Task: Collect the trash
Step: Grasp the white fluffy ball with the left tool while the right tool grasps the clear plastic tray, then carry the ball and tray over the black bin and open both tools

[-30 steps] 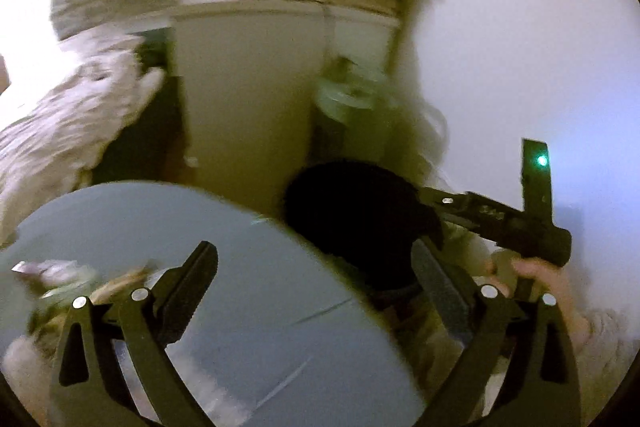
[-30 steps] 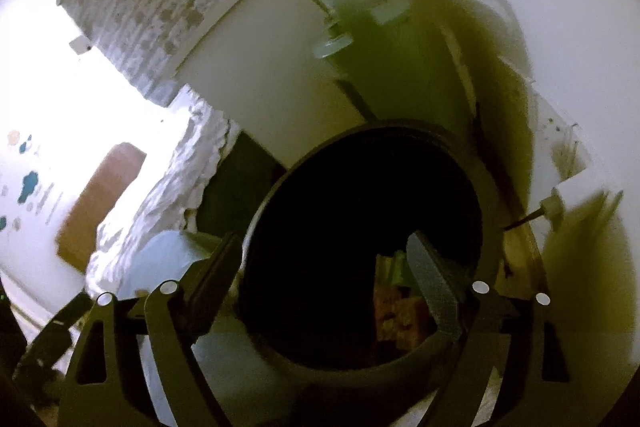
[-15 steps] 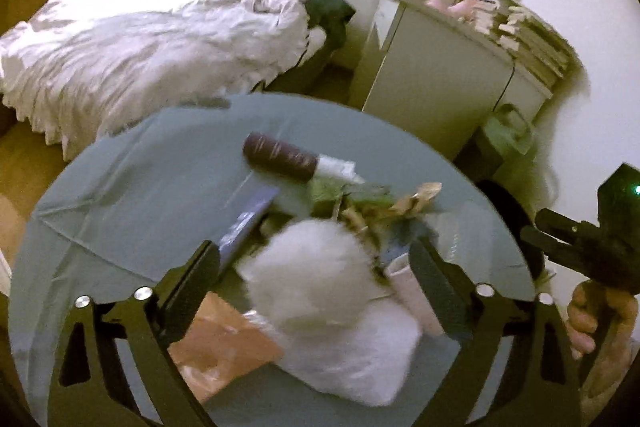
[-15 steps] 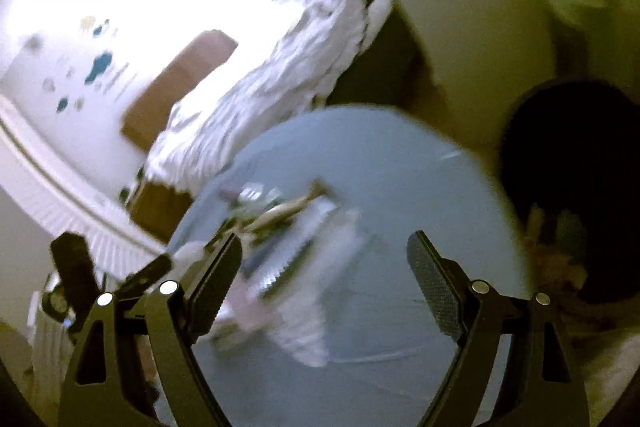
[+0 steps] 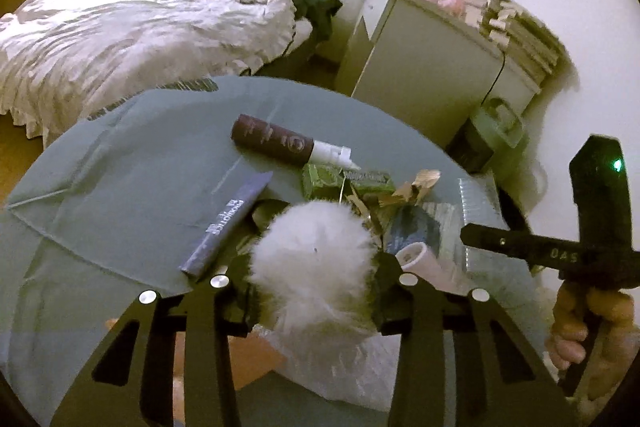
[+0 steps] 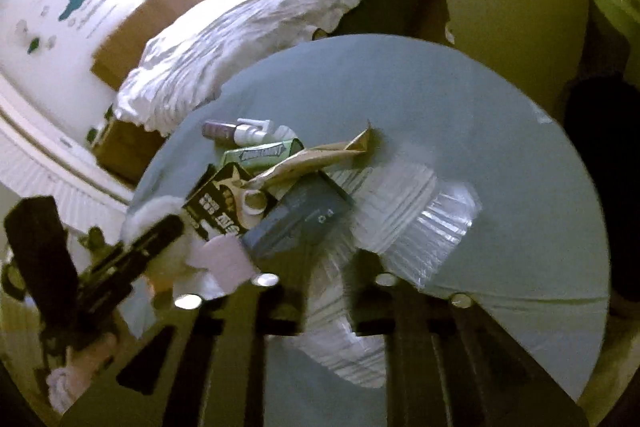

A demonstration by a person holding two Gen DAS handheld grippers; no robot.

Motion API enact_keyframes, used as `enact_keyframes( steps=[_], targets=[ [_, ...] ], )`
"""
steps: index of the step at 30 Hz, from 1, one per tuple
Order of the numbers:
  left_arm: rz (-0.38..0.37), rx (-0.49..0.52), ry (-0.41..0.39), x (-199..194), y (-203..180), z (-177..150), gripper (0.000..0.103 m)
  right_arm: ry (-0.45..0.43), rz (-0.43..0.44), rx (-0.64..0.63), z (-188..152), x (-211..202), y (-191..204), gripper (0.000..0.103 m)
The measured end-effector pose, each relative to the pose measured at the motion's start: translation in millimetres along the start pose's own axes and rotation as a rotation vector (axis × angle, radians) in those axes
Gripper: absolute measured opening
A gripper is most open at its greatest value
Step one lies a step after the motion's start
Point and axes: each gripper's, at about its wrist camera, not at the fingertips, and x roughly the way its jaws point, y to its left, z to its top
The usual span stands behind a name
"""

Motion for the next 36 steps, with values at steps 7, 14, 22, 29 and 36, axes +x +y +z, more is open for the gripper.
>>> enact_keyframes(
  steps=[7,14,22,29,36],
  targets=[
    [0.01,-0.035,-0.128,-57,-1,10,0.04,-0.109,0.117,-0.054,-10,-37,-4,0.004],
    [-0.049,0.017,-0.177,-69,-44,34,0.04,-0.31,0.131,-0.063,-12,-89,-31,0.004],
    [-0.209,0.142,-0.136,2,-154,56,0.041,-0.545,-0.037,0.122,-14,-157,-142,0.004],
    [-0.326,0.251,-0.023,89,-254,56,0.041,-0.617,-0.118,0.33,-25,-178,-247,0.004],
    [-0.344,0.335,0.08,153,-309,43,0.041,-0.608,-0.133,0.409,-26,-163,-292,0.004]
  ],
)
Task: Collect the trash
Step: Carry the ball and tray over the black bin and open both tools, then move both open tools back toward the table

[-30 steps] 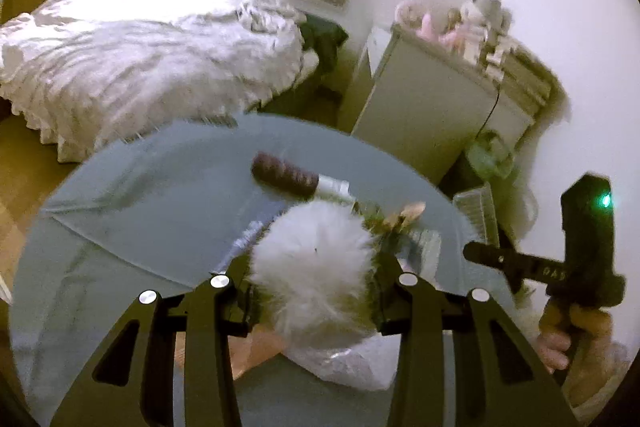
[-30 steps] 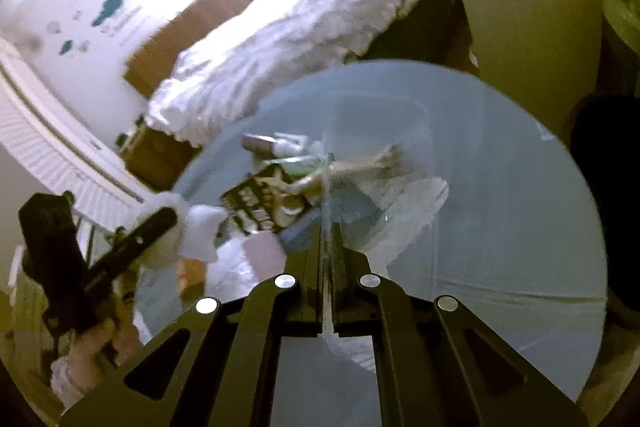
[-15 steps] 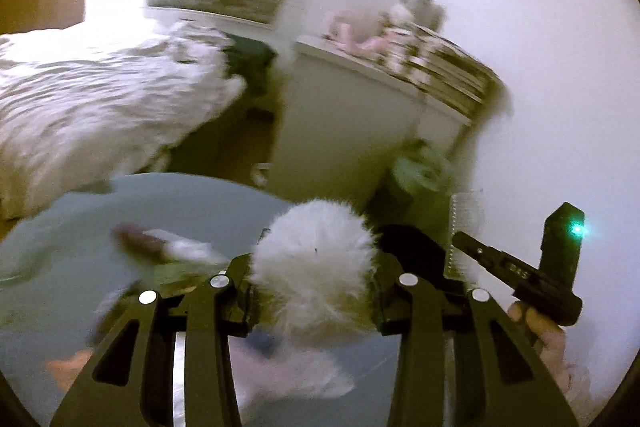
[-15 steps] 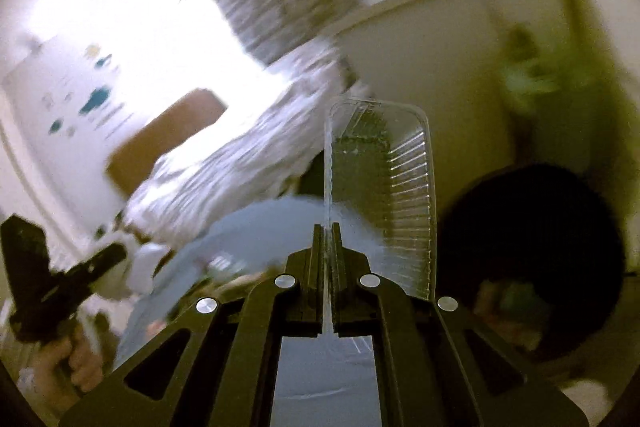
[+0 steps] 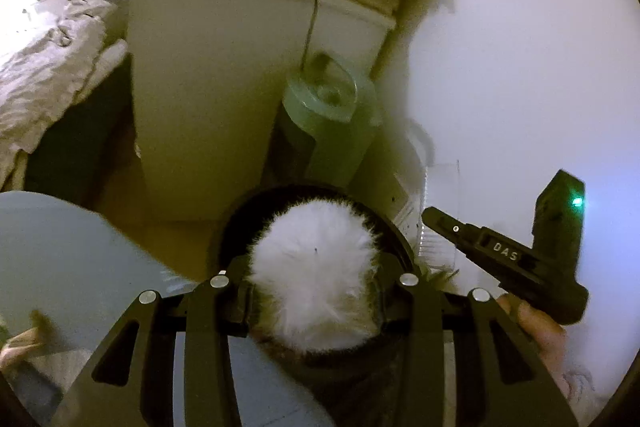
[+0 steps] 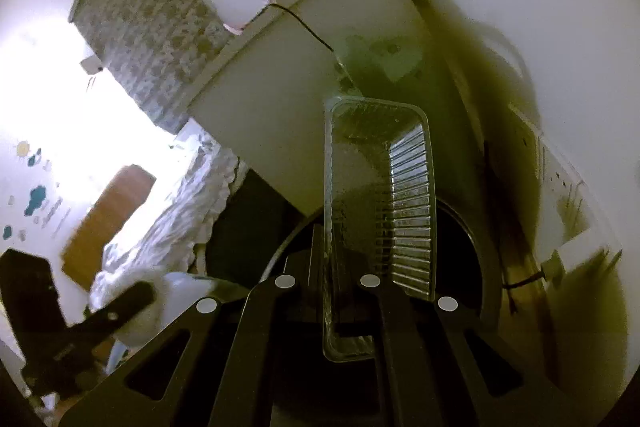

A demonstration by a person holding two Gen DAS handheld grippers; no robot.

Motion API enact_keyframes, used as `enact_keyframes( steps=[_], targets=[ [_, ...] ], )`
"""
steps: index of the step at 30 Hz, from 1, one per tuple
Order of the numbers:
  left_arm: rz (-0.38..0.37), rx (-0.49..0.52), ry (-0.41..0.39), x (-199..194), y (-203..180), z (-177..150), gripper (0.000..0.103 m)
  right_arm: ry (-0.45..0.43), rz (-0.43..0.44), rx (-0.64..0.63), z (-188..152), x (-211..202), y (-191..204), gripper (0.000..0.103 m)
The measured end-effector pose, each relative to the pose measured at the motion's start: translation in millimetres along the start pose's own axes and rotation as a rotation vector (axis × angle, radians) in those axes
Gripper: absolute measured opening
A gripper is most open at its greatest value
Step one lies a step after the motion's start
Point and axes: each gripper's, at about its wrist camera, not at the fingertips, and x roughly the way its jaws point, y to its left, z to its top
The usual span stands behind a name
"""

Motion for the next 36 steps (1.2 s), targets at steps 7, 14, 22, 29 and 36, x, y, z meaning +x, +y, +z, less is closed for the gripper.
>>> enact_keyframes(
  steps=[7,14,22,29,36],
  targets=[
    [-0.001,0.048,0.105,48,-16,-7,0.042,0.037,0.009,0.023,1,14,-19,0.004],
    [-0.003,0.073,0.147,55,-16,-15,0.043,0.067,0.017,-0.008,1,20,-12,0.004],
    [0.003,0.12,0.127,51,-30,-10,0.084,0.089,0.022,-0.03,2,23,-4,0.04],
    [0.02,0.125,0.077,23,-34,-4,0.096,0.036,0.044,-0.014,7,4,0,0.072],
    [0.054,0.108,0.001,-32,-24,-7,0.098,0.043,0.079,-0.044,2,-8,27,0.076]
  ],
)
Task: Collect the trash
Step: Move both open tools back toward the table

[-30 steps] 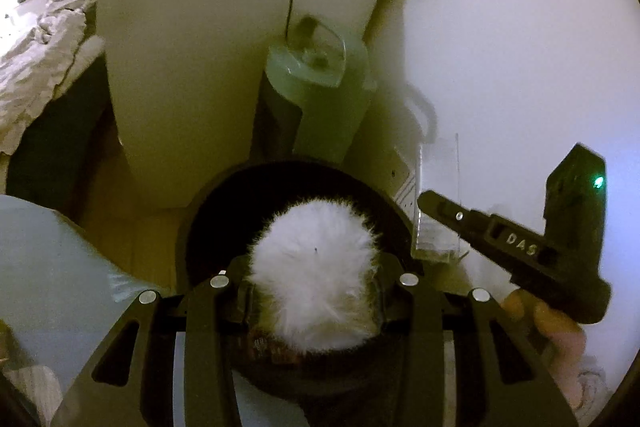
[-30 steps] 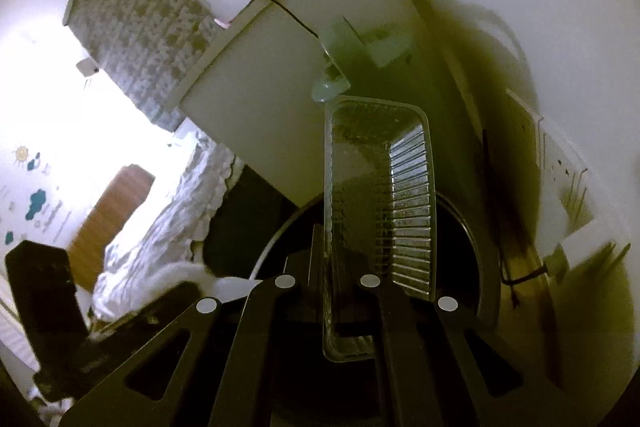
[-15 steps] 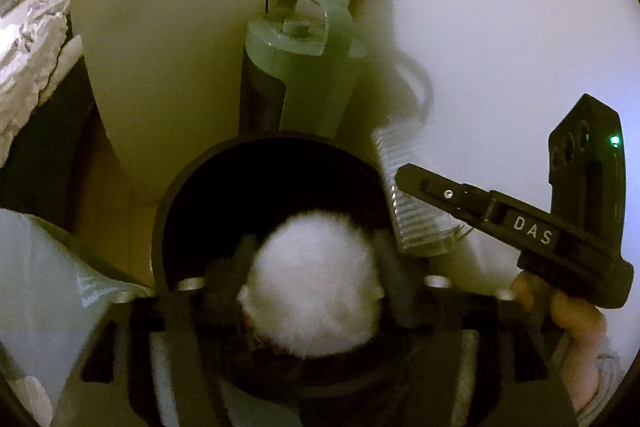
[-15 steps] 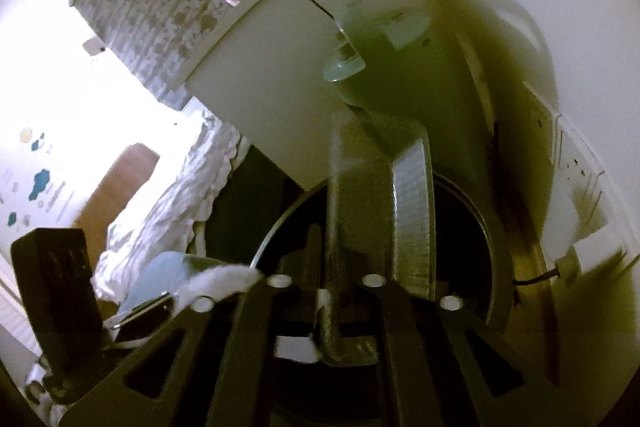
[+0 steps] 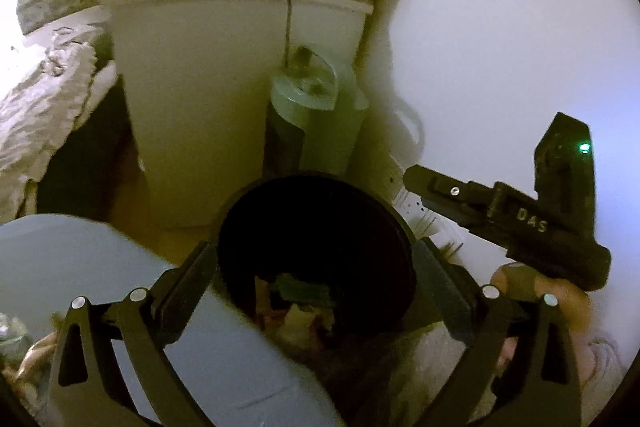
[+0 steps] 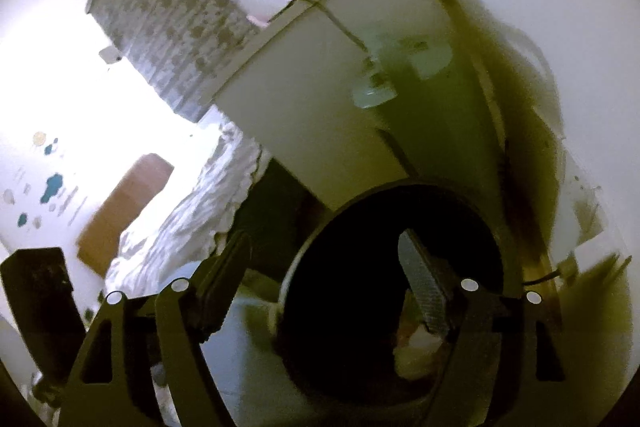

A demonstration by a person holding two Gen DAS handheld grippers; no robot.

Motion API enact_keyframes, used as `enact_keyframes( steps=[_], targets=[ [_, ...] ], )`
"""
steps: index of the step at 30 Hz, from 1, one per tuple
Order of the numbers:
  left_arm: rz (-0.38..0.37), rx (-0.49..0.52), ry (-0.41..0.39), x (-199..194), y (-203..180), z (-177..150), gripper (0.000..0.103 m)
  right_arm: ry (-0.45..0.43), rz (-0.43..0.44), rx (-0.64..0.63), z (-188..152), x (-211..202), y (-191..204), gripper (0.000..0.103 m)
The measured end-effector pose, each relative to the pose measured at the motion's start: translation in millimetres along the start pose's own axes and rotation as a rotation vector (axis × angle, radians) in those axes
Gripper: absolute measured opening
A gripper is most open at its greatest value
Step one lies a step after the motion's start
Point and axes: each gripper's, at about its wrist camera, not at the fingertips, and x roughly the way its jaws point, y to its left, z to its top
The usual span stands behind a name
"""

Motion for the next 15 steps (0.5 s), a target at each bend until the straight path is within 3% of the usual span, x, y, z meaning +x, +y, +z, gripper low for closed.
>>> enact_keyframes(
  steps=[9,15],
  targets=[
    [0.141,-0.132,-0.066,-95,68,-40,0.098,0.121,0.105,-0.163,-30,21,93,0.077],
    [0.339,-0.184,-0.064,-165,130,-90,0.098,0.257,0.212,-0.36,-65,45,185,0.077]
  ],
)
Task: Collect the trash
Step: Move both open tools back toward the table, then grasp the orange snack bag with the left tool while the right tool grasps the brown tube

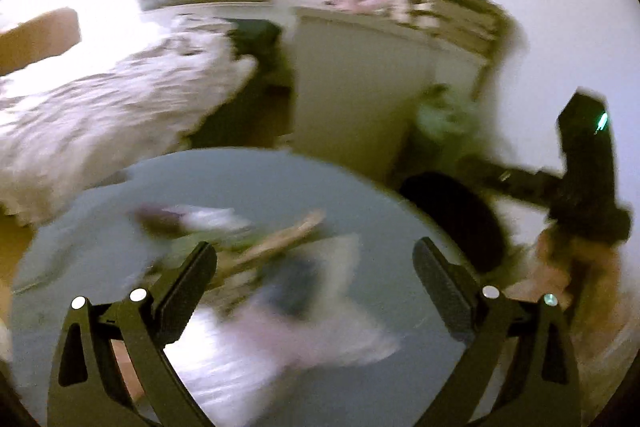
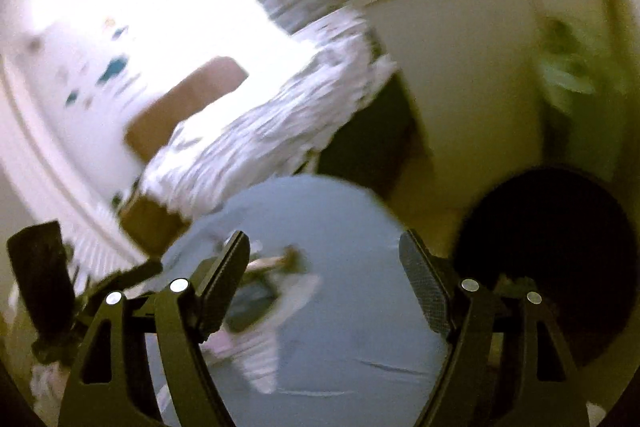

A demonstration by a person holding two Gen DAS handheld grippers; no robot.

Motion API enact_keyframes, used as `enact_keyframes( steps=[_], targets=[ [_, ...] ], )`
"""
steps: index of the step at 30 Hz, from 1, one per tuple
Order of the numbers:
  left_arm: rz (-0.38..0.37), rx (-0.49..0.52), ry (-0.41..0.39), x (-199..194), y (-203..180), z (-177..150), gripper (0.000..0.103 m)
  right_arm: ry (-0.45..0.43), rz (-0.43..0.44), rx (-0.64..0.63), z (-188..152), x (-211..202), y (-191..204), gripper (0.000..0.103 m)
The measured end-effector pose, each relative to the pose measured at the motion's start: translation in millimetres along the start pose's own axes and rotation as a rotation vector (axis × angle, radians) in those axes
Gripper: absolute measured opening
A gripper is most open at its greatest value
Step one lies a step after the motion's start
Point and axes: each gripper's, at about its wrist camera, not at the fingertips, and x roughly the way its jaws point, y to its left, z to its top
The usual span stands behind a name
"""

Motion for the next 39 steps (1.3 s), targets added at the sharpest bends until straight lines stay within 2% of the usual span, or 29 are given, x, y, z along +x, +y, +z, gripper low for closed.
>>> enact_keyframes(
  steps=[1,5,8,12,14,17,24,25,26,28,31,33,35,39],
  targets=[
    [0.043,0.012,0.017,-6,19,-10,0.098,0.028,0.013,-0.042,1,10,17,0.077],
    [0.133,0.072,0.099,-17,70,-41,0.098,0.143,0.029,-0.223,6,52,80,0.077],
    [0.155,0.101,0.153,-18,96,-57,0.097,0.214,0.035,-0.344,11,87,123,0.076],
    [0.161,0.147,0.181,-19,117,-73,0.097,0.325,0.007,-0.496,13,145,167,0.076],
    [0.154,0.169,0.189,-18,124,-79,0.097,0.395,-0.002,-0.565,11,177,186,0.069],
    [0.122,0.191,0.209,-13,131,-84,0.097,0.501,-0.028,-0.664,8,224,205,0.064],
    [0.069,0.202,0.247,0,141,-90,0.097,0.656,-0.101,-0.807,-5,287,219,0.059],
    [0.059,0.202,0.252,1,141,-91,0.093,0.674,-0.116,-0.814,-6,293,219,0.056],
    [0.049,0.202,0.259,3,142,-91,0.087,0.691,-0.13,-0.814,-6,299,218,0.053],
    [0.036,0.202,0.267,7,142,-91,0.081,0.71,-0.137,-0.808,-6,306,217,0.049],
    [0.036,0.2,0.278,12,140,-89,0.079,0.726,-0.146,-0.811,-9,312,214,0.044],
    [0.024,0.18,0.273,14,141,-87,0.074,0.725,-0.135,-0.805,-10,315,214,0.037],
    [0.017,0.162,0.27,15,142,-85,0.064,0.717,-0.139,-0.805,-11,314,215,0.033],
    [0.008,0.115,0.245,9,146,-83,0.057,0.655,-0.149,-0.802,-9,304,212,0.031]
  ],
)
